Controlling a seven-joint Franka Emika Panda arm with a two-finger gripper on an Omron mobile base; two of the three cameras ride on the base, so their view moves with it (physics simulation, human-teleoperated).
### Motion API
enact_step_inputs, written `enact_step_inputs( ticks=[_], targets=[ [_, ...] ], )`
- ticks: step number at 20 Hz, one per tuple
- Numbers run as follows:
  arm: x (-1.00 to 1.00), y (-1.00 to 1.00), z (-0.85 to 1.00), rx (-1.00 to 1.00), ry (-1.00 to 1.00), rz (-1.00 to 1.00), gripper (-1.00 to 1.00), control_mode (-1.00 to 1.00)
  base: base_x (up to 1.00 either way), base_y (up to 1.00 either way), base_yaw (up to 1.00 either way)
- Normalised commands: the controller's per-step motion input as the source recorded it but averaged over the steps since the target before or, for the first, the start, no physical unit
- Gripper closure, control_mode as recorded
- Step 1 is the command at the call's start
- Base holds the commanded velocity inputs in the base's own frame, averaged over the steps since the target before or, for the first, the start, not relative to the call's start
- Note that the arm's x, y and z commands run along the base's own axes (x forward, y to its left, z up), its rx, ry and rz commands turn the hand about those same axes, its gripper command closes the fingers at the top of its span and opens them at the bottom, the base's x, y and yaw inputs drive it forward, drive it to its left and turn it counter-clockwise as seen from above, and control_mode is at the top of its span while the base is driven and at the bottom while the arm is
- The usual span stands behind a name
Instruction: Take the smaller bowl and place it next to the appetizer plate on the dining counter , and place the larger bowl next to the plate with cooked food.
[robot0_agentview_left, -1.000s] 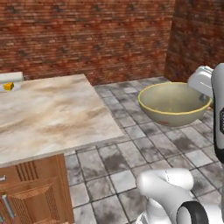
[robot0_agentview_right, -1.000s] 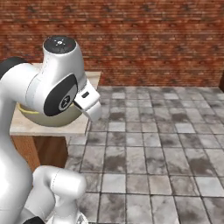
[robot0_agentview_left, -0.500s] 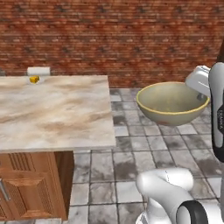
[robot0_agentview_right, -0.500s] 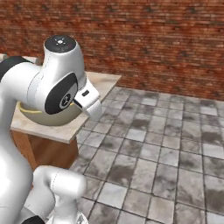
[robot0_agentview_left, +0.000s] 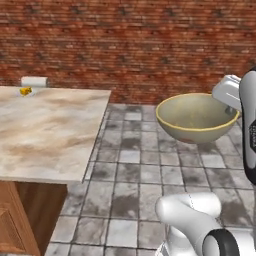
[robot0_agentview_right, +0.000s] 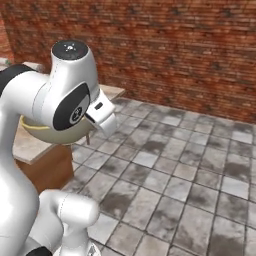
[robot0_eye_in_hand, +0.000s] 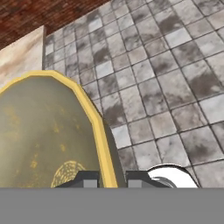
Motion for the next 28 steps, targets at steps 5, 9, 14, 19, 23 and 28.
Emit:
enact_step_inputs(
  ticks=[5,9,14,19,23,28],
  targets=[
    [0.0,0.0,0.0,0.0,0.0,0.0,1.0,1.0,0.96,-0.91,0.23],
    [0.0,0.0,0.0,0.0,0.0,0.0,1.0,1.0,1.0,-0.73,0.25],
    [0.0,0.0,0.0,0.0,0.0,0.0,1.0,1.0,1.0,-0.76,0.28],
    [0.0,0.0,0.0,0.0,0.0,0.0,1.0,1.0,1.0,-0.88,0.36],
    [0.0,0.0,0.0,0.0,0.0,0.0,1.0,1.0,1.0,-0.9,0.44],
    [0.0,0.0,0.0,0.0,0.0,0.0,1.0,1.0,1.0,-0.89,0.47]
  ],
)
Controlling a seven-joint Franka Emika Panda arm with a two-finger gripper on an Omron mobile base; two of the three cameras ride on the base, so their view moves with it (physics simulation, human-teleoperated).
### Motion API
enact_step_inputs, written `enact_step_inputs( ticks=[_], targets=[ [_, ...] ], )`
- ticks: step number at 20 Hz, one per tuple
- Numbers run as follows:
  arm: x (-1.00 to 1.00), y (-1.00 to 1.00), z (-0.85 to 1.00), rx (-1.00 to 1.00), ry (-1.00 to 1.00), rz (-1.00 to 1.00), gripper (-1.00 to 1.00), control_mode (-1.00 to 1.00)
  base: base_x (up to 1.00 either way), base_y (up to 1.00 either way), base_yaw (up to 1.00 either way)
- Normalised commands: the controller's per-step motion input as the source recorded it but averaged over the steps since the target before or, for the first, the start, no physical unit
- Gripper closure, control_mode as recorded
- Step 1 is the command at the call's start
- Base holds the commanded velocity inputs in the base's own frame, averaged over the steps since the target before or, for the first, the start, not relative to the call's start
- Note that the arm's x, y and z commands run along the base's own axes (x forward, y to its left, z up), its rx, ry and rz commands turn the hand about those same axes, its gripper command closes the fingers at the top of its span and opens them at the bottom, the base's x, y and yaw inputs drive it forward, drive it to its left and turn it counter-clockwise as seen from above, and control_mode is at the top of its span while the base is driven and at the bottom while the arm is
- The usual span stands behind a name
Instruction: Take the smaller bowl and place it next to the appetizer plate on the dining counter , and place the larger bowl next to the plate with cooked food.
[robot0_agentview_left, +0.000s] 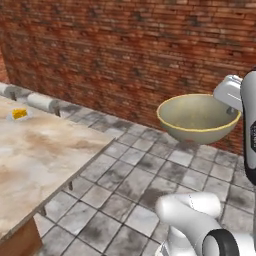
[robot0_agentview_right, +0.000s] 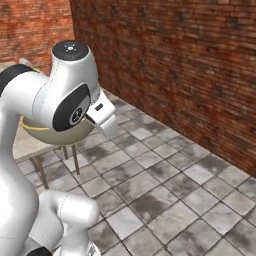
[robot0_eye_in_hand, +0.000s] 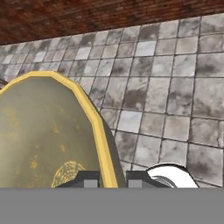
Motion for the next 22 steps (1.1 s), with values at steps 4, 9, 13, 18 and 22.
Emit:
enact_step_inputs(
  ticks=[4,9,13,18,22],
  targets=[
    [0.0,0.0,0.0,0.0,0.0,0.0,1.0,1.0,1.0,-0.88,0.49],
    [0.0,0.0,0.0,0.0,0.0,0.0,1.0,1.0,1.0,-0.89,0.5],
    [0.0,0.0,0.0,0.0,0.0,0.0,1.0,1.0,1.0,-0.89,0.5],
    [0.0,0.0,0.0,0.0,0.0,0.0,1.0,1.0,1.0,-0.86,0.51],
    [0.0,0.0,0.0,0.0,0.0,0.0,1.0,1.0,1.0,-0.86,0.51]
  ],
)
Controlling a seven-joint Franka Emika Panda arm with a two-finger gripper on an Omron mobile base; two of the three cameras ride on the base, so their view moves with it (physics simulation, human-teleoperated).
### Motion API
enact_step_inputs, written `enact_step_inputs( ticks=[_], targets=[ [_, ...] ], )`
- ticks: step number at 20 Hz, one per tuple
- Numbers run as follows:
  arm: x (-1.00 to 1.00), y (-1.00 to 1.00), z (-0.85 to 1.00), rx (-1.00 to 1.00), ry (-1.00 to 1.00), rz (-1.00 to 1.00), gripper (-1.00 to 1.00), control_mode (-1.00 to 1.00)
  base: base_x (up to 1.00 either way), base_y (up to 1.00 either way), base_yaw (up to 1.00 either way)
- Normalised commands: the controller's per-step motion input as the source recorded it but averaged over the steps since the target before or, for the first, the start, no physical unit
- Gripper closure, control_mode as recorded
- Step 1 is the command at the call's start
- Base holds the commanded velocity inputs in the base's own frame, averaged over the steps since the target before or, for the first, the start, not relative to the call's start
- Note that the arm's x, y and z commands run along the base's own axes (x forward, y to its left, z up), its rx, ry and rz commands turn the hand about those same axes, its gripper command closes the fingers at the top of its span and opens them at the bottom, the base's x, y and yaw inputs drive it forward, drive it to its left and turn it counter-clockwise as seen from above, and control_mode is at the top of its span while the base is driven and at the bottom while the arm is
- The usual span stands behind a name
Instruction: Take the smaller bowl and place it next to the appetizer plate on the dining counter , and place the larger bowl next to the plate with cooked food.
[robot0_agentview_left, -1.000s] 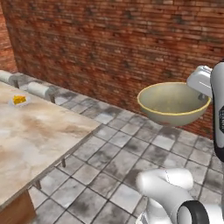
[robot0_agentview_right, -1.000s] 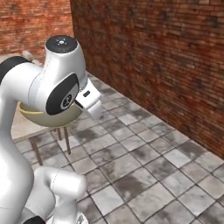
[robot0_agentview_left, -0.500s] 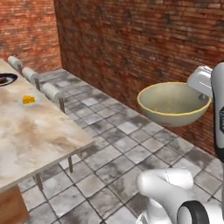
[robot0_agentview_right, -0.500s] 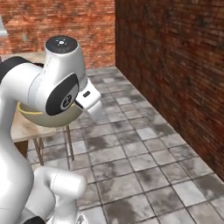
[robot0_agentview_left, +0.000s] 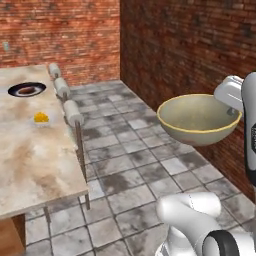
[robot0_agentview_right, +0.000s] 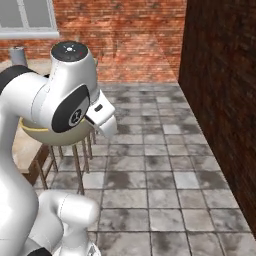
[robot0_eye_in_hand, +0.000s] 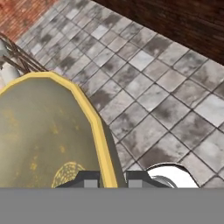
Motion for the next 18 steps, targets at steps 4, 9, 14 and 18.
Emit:
enact_step_inputs(
  ticks=[4,9,14,18],
  targets=[
    [0.0,0.0,0.0,0.0,0.0,0.0,1.0,1.0,1.0,-0.86,0.51],
    [0.0,0.0,0.0,0.0,0.0,0.0,1.0,1.0,1.0,-0.82,0.51],
    [0.0,0.0,0.0,0.0,0.0,0.0,1.0,1.0,1.0,-0.74,0.51],
    [0.0,0.0,0.0,0.0,0.0,0.0,1.0,1.0,1.0,-0.69,0.51]
  ],
)
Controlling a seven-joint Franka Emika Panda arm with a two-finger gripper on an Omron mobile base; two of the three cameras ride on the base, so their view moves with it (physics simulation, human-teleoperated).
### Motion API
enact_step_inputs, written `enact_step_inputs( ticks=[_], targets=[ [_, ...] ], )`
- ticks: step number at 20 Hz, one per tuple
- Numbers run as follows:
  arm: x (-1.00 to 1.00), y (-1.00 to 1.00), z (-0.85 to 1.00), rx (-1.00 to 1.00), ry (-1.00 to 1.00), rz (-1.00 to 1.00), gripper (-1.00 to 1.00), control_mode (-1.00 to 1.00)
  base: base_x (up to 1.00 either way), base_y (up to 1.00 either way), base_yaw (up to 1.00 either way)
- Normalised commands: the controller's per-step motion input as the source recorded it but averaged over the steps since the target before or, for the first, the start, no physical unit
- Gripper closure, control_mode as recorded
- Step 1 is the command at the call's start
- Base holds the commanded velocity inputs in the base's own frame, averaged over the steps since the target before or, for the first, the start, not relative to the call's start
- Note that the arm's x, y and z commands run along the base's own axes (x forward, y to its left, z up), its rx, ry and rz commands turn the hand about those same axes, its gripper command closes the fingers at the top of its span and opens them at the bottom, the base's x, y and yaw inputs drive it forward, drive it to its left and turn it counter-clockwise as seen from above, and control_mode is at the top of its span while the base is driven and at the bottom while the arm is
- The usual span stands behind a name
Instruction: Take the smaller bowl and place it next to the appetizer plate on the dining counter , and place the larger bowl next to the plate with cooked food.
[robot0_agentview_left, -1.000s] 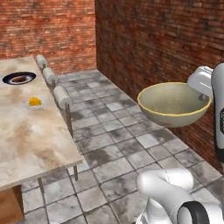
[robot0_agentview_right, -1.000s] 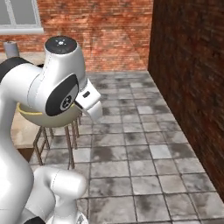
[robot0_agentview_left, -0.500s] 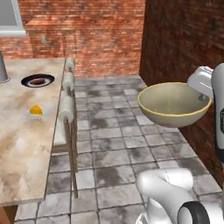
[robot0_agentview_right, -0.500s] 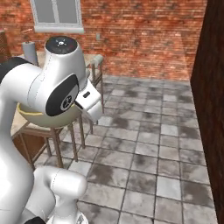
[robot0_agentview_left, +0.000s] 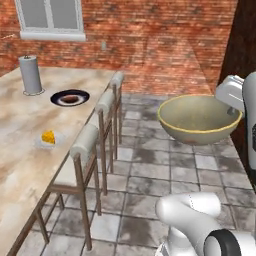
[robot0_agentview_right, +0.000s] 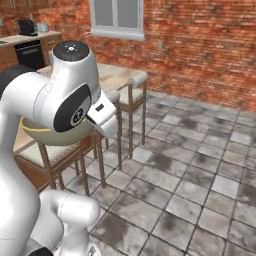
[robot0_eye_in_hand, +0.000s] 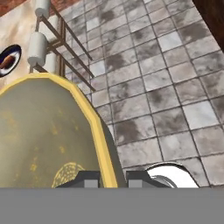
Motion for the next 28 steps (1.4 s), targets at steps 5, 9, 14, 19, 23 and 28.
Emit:
enact_step_inputs(
  ticks=[5,9,14,19,23,28],
  targets=[
    [0.0,0.0,0.0,0.0,0.0,0.0,1.0,1.0,1.0,-0.67,0.51],
    [0.0,0.0,0.0,0.0,0.0,0.0,1.0,1.0,1.0,-0.65,0.5],
    [0.0,0.0,0.0,0.0,0.0,0.0,1.0,1.0,0.93,-0.87,0.47],
    [0.0,0.0,0.0,0.0,0.0,0.0,1.0,1.0,0.84,-0.72,0.42],
    [0.0,0.0,0.0,0.0,0.0,0.0,1.0,1.0,0.85,-0.53,0.38],
    [0.0,0.0,0.0,0.0,0.0,0.0,1.0,1.0,0.82,-0.44,0.36]
  ],
)
